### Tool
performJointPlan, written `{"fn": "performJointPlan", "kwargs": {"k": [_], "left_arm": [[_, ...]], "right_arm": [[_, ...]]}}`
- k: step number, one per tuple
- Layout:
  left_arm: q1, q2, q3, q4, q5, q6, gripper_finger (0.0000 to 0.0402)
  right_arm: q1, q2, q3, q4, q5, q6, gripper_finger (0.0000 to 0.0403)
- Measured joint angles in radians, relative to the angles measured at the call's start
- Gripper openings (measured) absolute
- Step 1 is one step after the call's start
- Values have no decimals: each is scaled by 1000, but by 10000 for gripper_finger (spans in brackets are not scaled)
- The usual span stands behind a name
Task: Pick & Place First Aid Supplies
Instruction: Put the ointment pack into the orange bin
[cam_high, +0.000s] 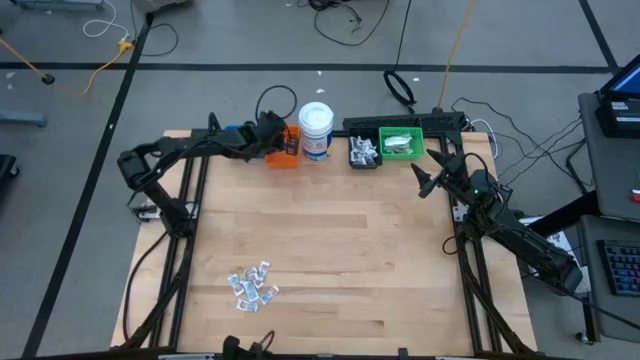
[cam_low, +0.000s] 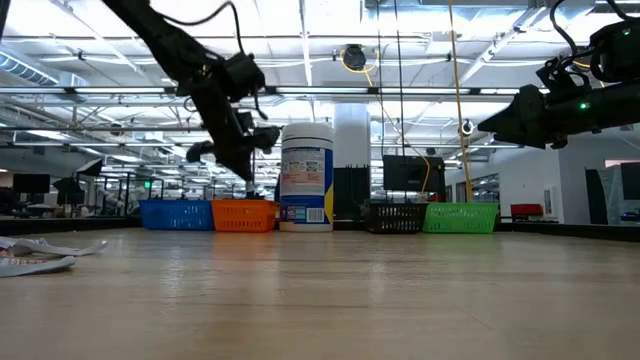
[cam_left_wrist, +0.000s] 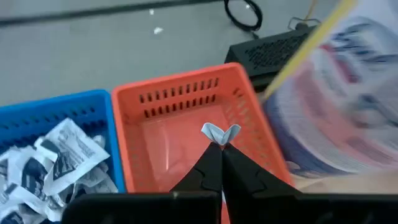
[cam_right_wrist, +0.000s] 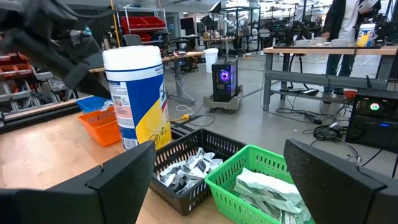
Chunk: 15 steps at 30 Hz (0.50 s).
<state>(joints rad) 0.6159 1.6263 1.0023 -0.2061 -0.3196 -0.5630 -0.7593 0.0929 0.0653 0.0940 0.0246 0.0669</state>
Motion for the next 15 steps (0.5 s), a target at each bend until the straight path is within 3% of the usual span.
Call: {"fn": "performJointPlan", "kwargs": {"k": [8,15], "left_arm": [[40,23,1,5,10,-44,39],[61,24,1,7,28,-46,128]], "right_arm": [[0,0,0,0,0,0,352],[0,0,0,0,0,0,352]]}}
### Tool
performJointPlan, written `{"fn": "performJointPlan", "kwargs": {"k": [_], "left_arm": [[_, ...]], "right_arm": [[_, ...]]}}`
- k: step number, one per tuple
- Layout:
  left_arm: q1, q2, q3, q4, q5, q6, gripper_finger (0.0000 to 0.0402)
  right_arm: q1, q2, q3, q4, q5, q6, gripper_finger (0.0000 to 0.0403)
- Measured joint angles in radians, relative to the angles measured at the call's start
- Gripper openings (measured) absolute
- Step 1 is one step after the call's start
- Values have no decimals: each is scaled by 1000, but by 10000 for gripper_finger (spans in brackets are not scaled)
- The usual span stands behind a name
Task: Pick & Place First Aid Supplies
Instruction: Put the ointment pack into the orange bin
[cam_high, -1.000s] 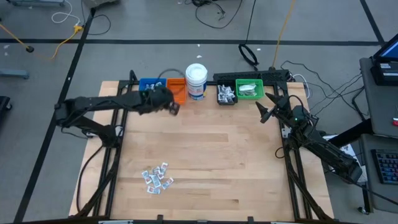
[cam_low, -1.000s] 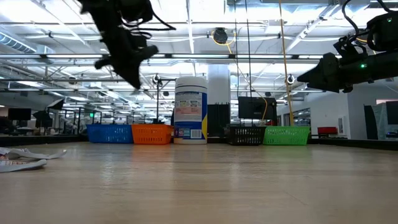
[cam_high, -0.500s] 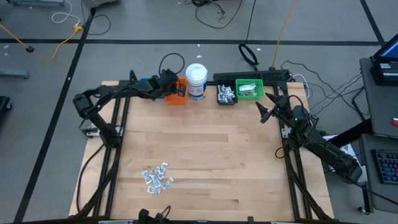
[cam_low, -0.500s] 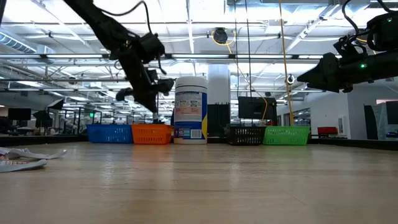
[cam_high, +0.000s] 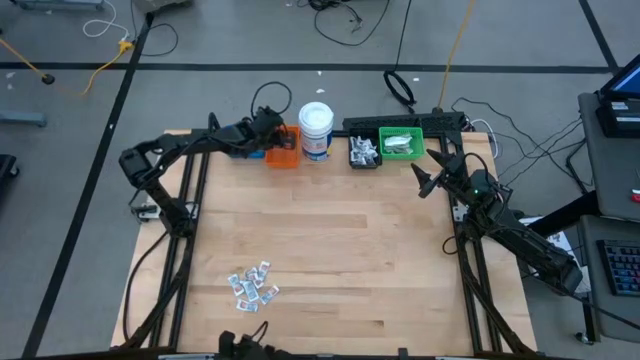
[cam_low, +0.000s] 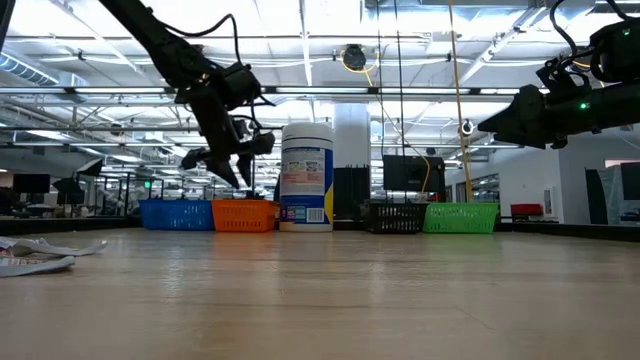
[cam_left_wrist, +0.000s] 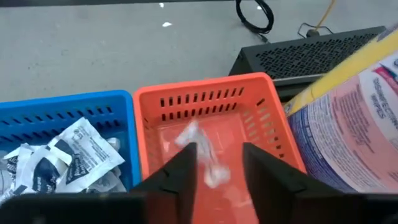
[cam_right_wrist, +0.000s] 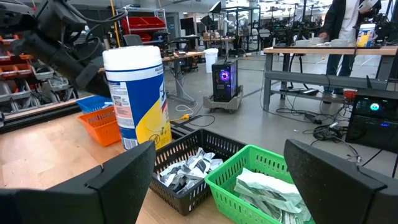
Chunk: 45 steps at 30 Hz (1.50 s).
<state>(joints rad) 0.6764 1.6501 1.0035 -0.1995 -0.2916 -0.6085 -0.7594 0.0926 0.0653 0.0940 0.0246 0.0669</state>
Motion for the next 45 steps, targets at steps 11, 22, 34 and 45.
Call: {"fn": "performJointPlan", "kwargs": {"k": [11,22,34,45], "left_arm": [[-10,-51,1,-19,85,-58,227],[-30,-155,0,-385,177,-233,230],[-136,-166,0,-676,318,-319,230],[-493,-166,-52,-689,365,-560,230]], "right_arm": [[0,0,0,0,0,0,352],[0,0,0,0,0,0,352],[0,0,0,0,0,0,352],[0,0,0,0,0,0,352]]}}
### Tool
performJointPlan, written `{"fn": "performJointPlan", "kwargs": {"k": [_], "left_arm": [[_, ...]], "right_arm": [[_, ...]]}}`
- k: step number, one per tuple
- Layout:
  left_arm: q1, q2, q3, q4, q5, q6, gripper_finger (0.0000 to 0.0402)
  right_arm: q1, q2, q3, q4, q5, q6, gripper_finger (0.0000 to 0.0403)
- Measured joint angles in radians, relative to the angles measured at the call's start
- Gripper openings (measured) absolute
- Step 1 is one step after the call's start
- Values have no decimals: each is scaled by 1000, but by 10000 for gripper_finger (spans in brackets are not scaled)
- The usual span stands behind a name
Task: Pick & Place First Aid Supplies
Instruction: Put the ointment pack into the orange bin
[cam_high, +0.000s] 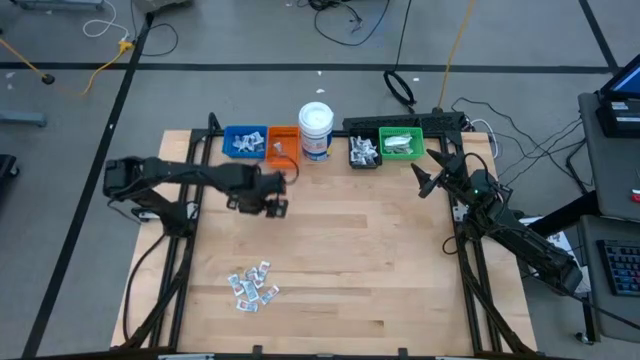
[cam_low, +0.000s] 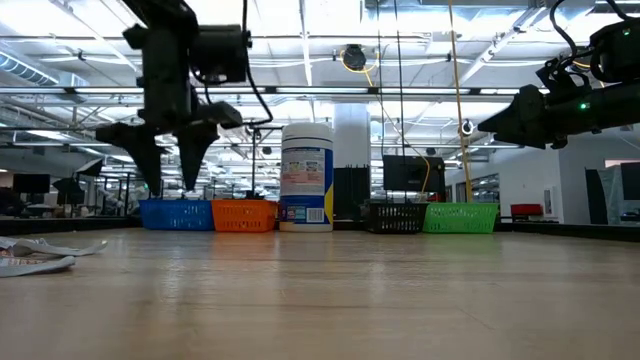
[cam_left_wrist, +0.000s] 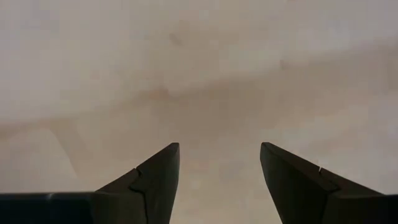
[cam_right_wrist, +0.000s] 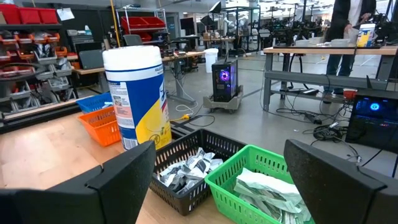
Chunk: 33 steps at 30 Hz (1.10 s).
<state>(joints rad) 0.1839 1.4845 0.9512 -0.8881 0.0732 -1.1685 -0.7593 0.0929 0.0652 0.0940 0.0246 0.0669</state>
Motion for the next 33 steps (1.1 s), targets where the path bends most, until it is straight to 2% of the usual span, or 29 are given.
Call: {"fn": "performJointPlan", "kwargs": {"k": [8,16,24,33], "left_arm": [[-282,0,0,2,90,-102,230],[-468,1,0,-8,194,-192,230],[-553,17,-1,-104,216,-304,230],[-558,63,-72,-36,275,-295,230]], "right_arm": [[0,0,0,0,0,0,352],[0,0,0,0,0,0,352],[0,0,0,0,0,0,352],[0,0,0,0,0,0,352]]}}
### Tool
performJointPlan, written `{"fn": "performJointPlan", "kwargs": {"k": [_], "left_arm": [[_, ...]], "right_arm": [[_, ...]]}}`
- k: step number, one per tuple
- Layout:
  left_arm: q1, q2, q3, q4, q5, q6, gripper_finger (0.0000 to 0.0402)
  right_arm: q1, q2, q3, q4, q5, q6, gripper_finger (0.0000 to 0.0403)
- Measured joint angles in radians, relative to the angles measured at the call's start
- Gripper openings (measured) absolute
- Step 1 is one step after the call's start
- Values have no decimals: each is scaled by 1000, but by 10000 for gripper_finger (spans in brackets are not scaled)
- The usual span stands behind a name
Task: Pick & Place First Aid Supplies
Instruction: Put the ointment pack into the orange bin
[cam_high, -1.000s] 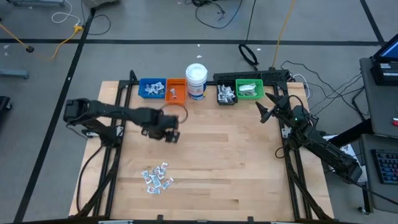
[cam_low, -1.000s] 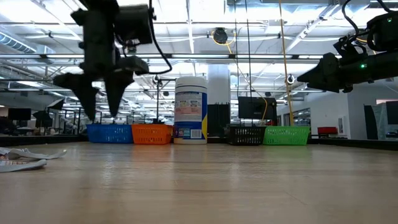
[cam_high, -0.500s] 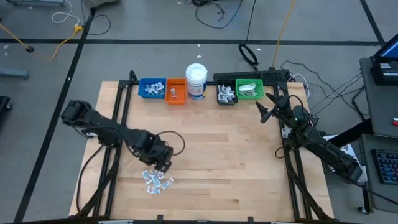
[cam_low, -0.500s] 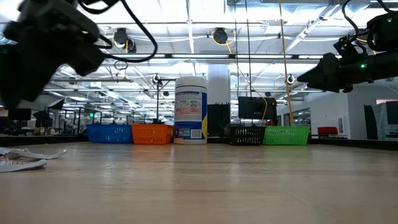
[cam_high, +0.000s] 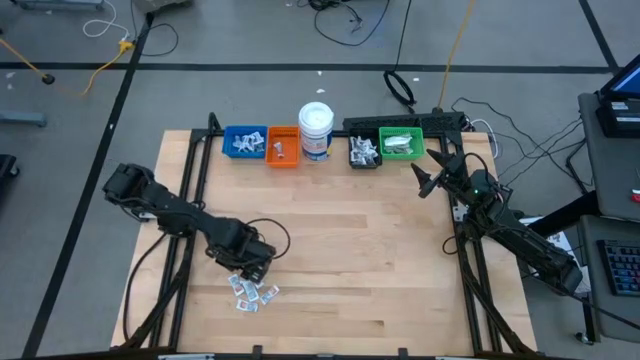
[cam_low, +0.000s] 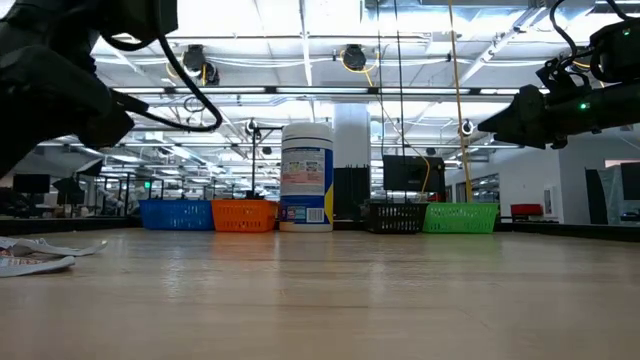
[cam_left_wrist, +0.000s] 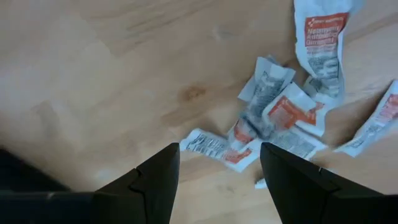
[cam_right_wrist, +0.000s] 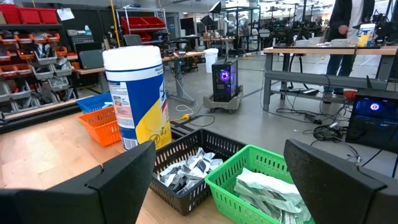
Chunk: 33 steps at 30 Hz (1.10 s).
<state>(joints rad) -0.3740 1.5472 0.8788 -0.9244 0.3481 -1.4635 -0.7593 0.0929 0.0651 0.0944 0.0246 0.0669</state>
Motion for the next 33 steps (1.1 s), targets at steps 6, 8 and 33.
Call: {"fn": "performJointPlan", "kwargs": {"k": [6,8,33], "left_arm": [[9,3,-18,62,5,11,230],[16,4,-18,68,3,13,230],[27,3,-68,212,10,11,154]], "right_arm": [[0,0,0,0,0,0,352],[0,0,0,0,0,0,352],[0,0,0,0,0,0,352]]}}
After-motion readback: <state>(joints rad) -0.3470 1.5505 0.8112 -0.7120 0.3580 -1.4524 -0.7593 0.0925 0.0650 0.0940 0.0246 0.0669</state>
